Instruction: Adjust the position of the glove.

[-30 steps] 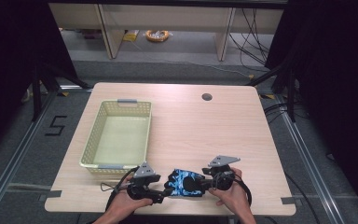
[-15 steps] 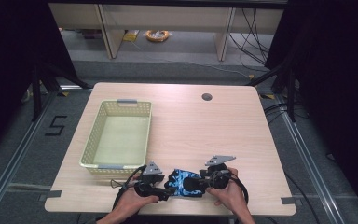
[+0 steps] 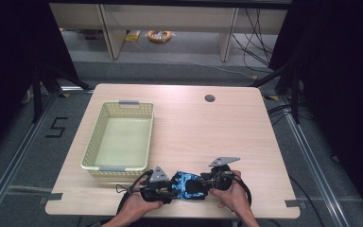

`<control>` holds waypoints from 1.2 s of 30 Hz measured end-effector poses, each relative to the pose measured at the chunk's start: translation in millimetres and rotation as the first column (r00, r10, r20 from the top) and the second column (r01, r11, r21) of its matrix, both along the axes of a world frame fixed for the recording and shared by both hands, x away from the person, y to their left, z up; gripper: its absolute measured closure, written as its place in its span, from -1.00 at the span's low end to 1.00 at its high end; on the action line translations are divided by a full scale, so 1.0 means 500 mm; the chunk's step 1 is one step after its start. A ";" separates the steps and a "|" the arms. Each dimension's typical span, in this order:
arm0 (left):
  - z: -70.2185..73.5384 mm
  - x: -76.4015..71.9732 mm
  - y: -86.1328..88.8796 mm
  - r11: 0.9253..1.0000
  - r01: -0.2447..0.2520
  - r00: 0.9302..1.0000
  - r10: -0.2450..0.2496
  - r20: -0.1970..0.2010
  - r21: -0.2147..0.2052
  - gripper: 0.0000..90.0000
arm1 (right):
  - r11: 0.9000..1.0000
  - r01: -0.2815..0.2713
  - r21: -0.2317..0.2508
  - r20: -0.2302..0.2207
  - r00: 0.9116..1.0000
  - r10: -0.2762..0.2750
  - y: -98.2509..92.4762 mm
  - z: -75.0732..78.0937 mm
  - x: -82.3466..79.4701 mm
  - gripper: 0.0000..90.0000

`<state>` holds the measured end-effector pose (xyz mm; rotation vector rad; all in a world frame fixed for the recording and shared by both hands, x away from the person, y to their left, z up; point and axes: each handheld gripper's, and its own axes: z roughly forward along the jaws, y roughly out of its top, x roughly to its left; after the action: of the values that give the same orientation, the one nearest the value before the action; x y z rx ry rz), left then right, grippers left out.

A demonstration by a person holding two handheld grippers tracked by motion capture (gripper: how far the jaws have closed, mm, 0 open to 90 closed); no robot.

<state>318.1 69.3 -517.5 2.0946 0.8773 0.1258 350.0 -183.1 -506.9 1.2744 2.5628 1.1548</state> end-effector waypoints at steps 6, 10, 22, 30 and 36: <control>-0.004 -0.004 -0.004 1.000 0.018 1.000 -0.018 0.000 -0.025 0.64 | 1.000 -0.013 0.018 -0.014 1.000 0.014 -0.001 -0.001 0.003 0.56; -0.004 -0.001 0.000 0.999 0.027 0.999 -0.027 -0.017 -0.036 0.68 | 1.000 -0.019 0.016 0.006 1.000 0.019 0.000 0.000 0.001 0.68; 0.009 -0.010 -0.004 0.998 0.068 0.998 -0.068 0.012 -0.002 0.73 | 0.997 -0.026 0.074 0.032 0.999 0.024 -0.009 0.013 -0.004 0.85; 0.021 -0.014 0.000 0.997 0.078 0.997 -0.077 0.029 -0.021 0.75 | 0.996 -0.035 0.085 0.082 0.996 0.028 -0.009 0.028 -0.012 0.85; 0.028 -0.015 0.004 0.997 0.078 0.996 -0.077 0.035 -0.024 0.75 | 0.995 -0.034 0.090 0.084 0.996 0.027 -0.009 0.031 -0.015 0.85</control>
<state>310.4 71.4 -503.4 2.0940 0.7726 0.1079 342.4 -187.5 -491.2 1.1817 2.5058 1.3162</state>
